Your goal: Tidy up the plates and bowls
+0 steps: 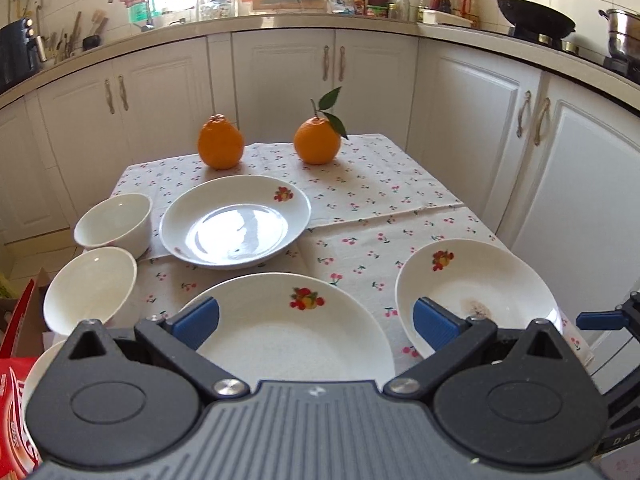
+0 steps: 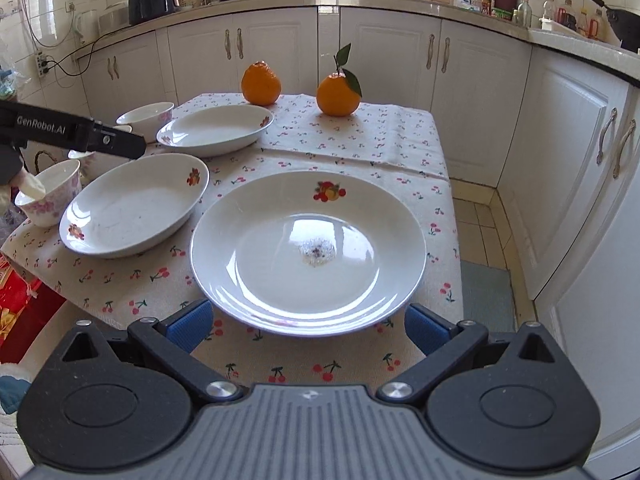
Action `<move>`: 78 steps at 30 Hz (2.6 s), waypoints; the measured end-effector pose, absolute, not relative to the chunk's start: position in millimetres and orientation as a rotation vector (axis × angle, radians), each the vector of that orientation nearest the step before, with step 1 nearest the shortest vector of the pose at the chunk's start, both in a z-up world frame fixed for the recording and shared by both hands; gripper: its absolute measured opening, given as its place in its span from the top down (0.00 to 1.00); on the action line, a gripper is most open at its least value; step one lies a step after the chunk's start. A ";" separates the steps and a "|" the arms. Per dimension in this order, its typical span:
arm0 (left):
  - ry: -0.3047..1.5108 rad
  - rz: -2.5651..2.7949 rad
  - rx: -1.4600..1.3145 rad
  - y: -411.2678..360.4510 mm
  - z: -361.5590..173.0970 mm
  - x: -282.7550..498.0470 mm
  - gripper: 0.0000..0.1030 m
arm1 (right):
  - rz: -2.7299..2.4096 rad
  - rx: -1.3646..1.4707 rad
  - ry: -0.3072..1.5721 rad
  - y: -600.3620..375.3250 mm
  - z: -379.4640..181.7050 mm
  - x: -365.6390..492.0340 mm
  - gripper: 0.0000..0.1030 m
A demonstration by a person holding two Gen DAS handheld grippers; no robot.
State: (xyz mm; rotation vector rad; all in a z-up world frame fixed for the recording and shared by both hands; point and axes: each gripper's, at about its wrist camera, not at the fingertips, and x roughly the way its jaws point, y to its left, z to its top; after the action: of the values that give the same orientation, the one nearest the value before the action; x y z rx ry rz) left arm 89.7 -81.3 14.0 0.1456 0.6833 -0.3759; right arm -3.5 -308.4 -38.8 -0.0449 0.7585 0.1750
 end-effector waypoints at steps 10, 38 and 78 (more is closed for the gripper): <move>0.780 -0.511 0.195 -128.5 -0.8 113.8 0.01 | 0.215 -0.036 0.790 -319.5 -63.4 11.7 0.00; 0.984 -0.745 0.310 -213.6 -35.7 176.1 0.01 | 0.366 -0.120 0.748 -330.3 -77.9 23.0 0.00; 1.072 -0.817 0.324 -218.8 -43.8 206.1 0.18 | 0.421 -0.227 0.753 -330.2 -67.5 46.5 0.00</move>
State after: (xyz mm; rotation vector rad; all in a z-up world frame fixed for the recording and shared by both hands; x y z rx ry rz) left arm 206.1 -218.8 -43.8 0.3243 1.0716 -0.8172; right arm 46.5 -330.2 -67.5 -0.2266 0.7535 0.4207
